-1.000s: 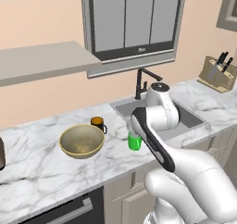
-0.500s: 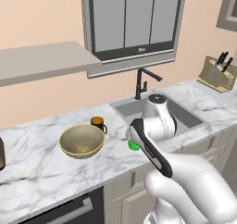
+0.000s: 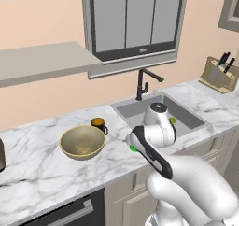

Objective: Clear the mugs and bowl far away from the sink.

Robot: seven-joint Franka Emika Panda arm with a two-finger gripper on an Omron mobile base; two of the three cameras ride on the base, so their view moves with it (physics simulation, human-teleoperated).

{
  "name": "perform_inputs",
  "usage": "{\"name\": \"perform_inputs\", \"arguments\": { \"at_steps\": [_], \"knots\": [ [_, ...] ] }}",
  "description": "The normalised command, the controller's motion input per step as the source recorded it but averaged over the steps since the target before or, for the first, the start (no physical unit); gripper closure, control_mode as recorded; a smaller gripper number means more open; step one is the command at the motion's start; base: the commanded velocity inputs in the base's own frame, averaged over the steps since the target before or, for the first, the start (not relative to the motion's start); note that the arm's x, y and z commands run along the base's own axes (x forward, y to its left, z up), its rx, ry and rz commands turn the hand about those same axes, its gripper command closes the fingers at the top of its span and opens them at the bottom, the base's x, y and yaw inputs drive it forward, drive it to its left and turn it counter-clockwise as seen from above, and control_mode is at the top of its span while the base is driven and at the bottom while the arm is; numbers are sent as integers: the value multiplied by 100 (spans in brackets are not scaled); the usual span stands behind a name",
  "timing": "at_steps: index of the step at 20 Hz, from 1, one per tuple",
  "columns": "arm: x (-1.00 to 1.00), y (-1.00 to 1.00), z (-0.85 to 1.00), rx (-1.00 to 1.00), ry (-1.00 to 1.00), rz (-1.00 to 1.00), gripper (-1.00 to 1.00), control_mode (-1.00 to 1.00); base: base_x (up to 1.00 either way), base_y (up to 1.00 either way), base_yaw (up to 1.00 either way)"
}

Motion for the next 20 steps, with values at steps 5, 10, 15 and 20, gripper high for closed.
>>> {"name": "perform_inputs", "arguments": {
  "at_steps": [5, 10, 15, 20],
  "knots": [
    [39, 1, -18, 0, 0, -1, -100, -100, 0, 0, 0],
    [20, 0, -6, 0, 0, -4, -100, -100, 0, 0, 0],
    [-7, 1, -7, 0, 0, -1, -100, -100, 0, 0, 0],
    [-17, 2, -12, 0, 0, 0, -100, -100, 0, 0, 0]
  ]
}}
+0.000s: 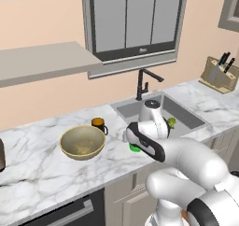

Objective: Clear the mugs and bowl far away from the sink.

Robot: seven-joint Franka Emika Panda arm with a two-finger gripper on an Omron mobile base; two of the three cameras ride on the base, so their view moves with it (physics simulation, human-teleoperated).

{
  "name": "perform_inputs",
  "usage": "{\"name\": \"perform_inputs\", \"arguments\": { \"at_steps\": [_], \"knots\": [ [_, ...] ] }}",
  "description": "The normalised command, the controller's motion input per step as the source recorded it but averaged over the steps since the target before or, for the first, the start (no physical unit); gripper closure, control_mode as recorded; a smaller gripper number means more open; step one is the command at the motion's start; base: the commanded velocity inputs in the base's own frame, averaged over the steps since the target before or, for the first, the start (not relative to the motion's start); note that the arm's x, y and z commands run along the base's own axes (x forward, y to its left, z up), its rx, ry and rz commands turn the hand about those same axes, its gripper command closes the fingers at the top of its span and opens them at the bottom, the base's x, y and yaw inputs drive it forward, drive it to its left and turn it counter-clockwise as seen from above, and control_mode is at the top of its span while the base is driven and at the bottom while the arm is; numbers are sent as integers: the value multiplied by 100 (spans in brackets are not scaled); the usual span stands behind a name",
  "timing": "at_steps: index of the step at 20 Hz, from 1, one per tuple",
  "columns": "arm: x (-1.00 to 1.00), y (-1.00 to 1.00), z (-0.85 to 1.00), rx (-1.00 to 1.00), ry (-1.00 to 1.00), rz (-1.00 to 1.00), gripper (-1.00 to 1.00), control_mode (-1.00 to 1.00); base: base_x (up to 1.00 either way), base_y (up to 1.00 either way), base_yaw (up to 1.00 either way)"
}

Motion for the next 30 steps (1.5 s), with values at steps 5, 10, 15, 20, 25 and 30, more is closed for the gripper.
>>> {"name": "perform_inputs", "arguments": {
  "at_steps": [5, 10, 15, 20, 25, 30],
  "knots": [
    [-9, 0, -29, 0, 1, 0, -100, -100, 0, 0, 0],
    [0, 1, -33, 0, 0, 0, -100, -100, 0, 0, 0],
    [1, 5, -32, 0, 0, 0, -100, -100, 0, 0, 0],
    [1, 0, -32, 0, 0, 0, -100, -100, 0, 0, 0],
    [0, 0, -18, 0, 0, 0, 100, -100, 0, 0, 0],
    [0, 0, -11, 0, 0, 0, 100, -100, 0, 0, 0]
  ]
}}
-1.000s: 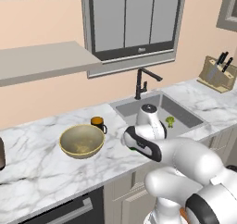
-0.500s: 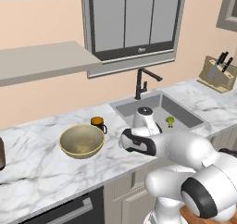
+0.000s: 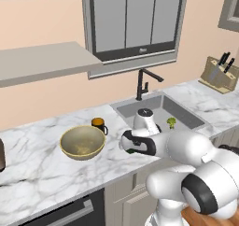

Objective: Clear the mugs and bowl far away from the sink.

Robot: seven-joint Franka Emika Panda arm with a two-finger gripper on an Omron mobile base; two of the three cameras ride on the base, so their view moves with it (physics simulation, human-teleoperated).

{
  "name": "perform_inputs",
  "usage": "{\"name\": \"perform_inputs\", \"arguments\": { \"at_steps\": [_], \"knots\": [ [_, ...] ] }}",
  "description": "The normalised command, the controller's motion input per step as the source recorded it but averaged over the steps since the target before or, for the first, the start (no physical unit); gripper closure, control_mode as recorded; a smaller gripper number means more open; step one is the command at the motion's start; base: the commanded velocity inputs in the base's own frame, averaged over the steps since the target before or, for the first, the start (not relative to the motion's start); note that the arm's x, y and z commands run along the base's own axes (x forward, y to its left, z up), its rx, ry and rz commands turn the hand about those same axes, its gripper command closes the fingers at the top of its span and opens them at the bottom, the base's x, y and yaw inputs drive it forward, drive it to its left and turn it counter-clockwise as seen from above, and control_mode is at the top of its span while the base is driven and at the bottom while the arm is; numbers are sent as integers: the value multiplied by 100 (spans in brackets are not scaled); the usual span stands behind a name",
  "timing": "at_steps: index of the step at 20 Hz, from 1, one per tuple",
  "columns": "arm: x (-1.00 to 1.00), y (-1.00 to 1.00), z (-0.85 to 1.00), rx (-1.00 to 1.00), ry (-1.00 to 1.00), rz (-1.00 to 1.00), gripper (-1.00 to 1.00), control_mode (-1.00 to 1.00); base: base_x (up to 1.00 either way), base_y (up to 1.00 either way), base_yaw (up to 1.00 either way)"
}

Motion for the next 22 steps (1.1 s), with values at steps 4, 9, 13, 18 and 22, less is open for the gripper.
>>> {"name": "perform_inputs", "arguments": {
  "at_steps": [4, 9, 13, 18, 22],
  "knots": [
    [0, 0, -16, 0, 0, 0, 100, -100, 0, 0, 0],
    [-23, -10, 16, 0, -2, -2, 100, -100, 0, 0, 0],
    [-41, -29, 95, -1, -3, -1, 100, -100, 0, 0, 0],
    [-40, -33, 100, -9, 0, 5, 100, -100, 0, 0, 0],
    [-42, -14, 100, -5, -1, 9, 100, -100, 0, 0, 0]
  ]
}}
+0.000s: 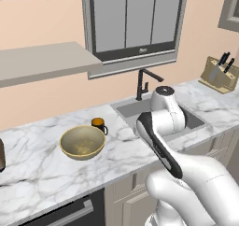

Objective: Clear the mugs and bowl far away from the sink.

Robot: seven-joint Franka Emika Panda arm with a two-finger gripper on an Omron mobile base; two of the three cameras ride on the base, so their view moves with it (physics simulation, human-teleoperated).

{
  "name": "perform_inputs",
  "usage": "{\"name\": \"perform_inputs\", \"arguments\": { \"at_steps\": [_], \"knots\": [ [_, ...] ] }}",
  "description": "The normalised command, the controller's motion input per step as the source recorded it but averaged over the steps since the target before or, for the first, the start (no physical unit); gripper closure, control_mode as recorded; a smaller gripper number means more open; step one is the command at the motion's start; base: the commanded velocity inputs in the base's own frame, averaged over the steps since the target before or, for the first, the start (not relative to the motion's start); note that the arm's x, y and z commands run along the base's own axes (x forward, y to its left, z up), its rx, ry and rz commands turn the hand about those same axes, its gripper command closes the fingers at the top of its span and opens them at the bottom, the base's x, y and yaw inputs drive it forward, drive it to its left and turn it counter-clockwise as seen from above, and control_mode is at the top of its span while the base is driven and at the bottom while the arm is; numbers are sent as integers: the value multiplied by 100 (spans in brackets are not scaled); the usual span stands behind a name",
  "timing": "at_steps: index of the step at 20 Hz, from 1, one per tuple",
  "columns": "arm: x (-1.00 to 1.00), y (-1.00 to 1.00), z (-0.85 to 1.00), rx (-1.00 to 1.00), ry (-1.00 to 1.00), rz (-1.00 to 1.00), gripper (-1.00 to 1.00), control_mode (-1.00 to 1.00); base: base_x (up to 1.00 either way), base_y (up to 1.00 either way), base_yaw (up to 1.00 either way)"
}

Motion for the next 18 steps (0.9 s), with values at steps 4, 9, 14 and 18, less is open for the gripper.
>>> {"name": "perform_inputs", "arguments": {
  "at_steps": [4, 9, 14, 18],
  "knots": [
    [-59, 0, 100, -5, -17, 17, 100, -100, 0, 0, 0],
    [-40, 0, 96, -2, -11, 11, 100, -100, 0, 0, 0],
    [-55, -2, 68, 0, -2, -2, 100, -100, 0, 0, 0],
    [-57, -2, 60, 2, -1, -13, 100, -100, 0, 0, 0]
  ]
}}
